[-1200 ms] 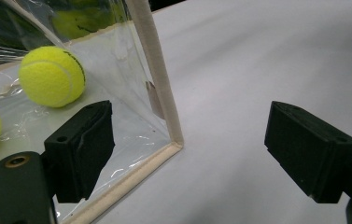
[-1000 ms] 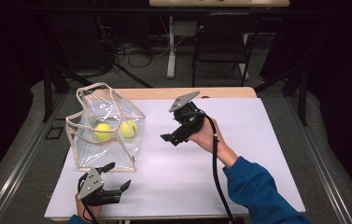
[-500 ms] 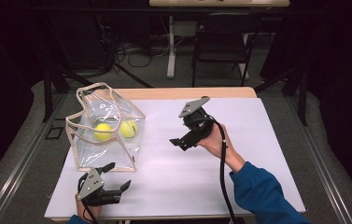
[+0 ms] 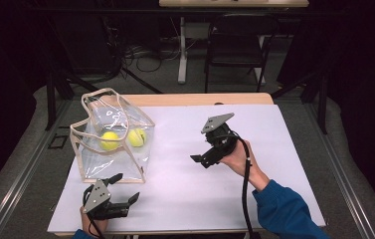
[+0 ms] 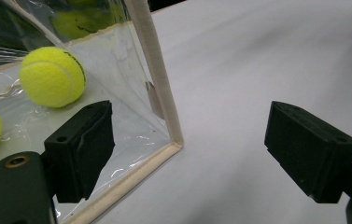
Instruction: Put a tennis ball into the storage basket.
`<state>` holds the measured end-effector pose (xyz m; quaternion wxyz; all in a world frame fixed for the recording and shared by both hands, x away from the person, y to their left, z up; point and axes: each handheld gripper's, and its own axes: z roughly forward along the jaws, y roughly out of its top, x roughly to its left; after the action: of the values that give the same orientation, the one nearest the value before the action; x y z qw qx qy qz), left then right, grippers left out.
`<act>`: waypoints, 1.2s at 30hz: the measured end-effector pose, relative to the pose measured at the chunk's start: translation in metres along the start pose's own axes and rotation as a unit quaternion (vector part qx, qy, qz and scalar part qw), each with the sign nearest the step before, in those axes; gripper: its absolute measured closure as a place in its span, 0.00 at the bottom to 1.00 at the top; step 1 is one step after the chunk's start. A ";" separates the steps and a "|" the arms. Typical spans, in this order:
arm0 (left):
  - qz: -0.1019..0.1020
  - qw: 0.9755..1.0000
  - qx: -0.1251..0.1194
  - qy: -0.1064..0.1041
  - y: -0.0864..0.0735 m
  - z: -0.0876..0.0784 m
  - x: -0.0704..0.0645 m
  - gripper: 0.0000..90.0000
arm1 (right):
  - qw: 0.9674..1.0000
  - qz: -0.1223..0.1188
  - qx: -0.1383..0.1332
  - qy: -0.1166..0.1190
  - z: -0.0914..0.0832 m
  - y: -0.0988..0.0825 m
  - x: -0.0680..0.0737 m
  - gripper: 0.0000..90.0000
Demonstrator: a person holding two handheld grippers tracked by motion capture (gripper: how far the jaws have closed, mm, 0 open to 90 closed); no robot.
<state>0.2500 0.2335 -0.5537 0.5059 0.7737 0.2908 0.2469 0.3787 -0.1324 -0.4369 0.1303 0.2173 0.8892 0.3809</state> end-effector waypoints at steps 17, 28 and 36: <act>0.003 1.000 0.002 0.000 0.000 0.000 0.000 0.18 | 1.000 0.013 0.001 -0.014 -0.014 -0.034 0.001 0.00; 0.000 1.000 0.001 0.001 0.000 0.000 -0.001 0.18 | 0.999 0.025 0.005 -0.026 -0.021 -0.059 0.003 0.00; 0.001 1.000 0.002 0.002 0.000 0.000 0.000 0.18 | 0.999 0.039 0.005 -0.034 -0.026 -0.079 0.003 0.00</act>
<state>0.2498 0.2331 -0.5536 0.5038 0.7746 0.2910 0.2482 0.3430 -0.1961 -0.4773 0.1444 0.2655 0.8768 0.3741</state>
